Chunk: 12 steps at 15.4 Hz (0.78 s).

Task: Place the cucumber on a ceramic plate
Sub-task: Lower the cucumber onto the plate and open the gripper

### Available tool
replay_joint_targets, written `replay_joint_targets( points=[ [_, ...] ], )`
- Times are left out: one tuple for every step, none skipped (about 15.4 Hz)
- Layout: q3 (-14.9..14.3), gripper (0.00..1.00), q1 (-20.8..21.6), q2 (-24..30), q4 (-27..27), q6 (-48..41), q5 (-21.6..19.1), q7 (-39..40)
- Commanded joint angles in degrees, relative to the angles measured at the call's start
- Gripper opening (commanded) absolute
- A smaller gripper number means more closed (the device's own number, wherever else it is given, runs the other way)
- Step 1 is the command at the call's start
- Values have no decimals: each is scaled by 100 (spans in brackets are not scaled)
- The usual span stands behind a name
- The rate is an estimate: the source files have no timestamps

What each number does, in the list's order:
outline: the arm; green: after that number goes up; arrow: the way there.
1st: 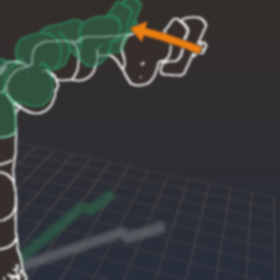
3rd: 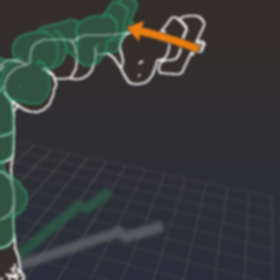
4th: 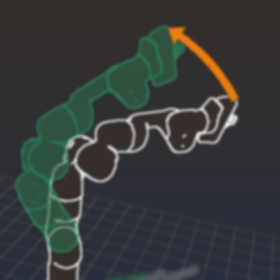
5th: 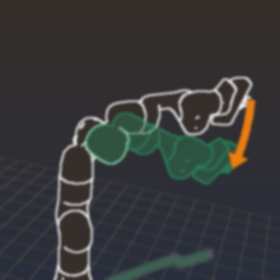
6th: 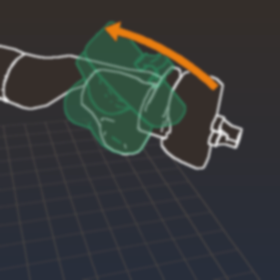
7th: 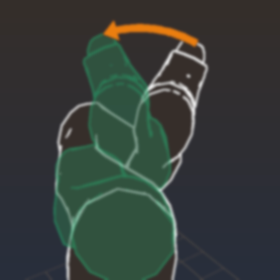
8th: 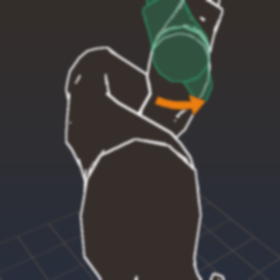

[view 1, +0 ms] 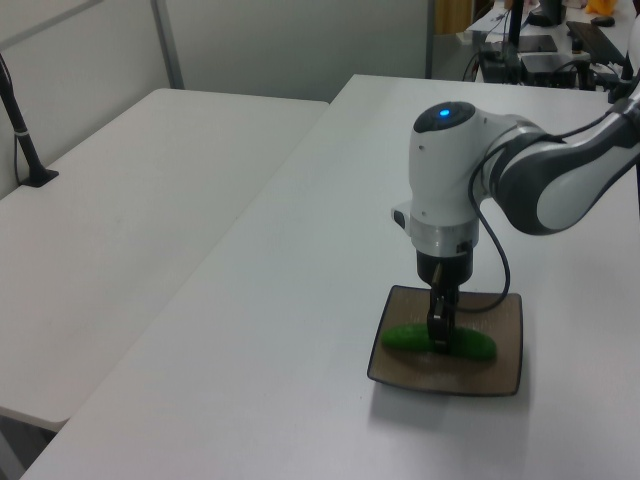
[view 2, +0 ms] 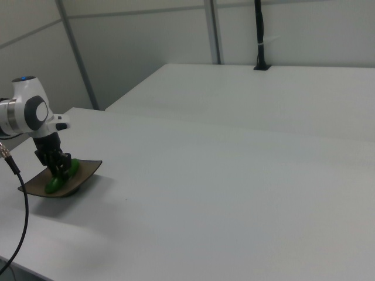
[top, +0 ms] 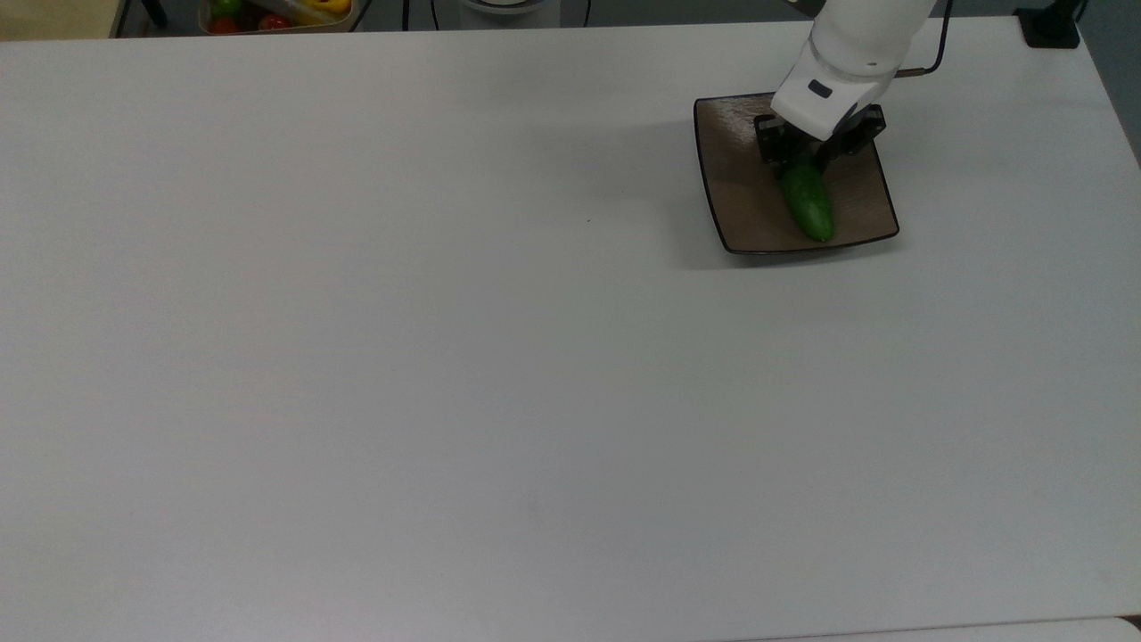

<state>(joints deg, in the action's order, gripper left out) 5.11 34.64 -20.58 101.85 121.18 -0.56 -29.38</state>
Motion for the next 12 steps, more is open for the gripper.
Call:
replay_joint_targets(
  points=[
    [-1, 22, 103, -69, 160, 300, 144, -199],
    [-1, 26, 104, -78, 160, 301, 144, -199],
    [-1, 34, 104, -69, 151, 292, 144, -208],
    [-1, 47, 104, -69, 151, 292, 144, -208],
    [-1, 59, 104, -69, 151, 292, 144, -208],
    [-1, 72, 104, -69, 151, 283, 144, -217],
    [-1, 79, 104, -69, 160, 266, 144, -217],
    [-1, 96, 104, -60, 151, 257, 144, -217],
    [-1, 100, 113, -60, 151, 248, 144, -217],
    [-1, 100, 113, -43, 151, 239, 144, -226],
    [-1, 100, 113, -25, 143, 222, 144, -304],
    [-1, 100, 113, 10, 125, 178, 144, -453]
  ],
)
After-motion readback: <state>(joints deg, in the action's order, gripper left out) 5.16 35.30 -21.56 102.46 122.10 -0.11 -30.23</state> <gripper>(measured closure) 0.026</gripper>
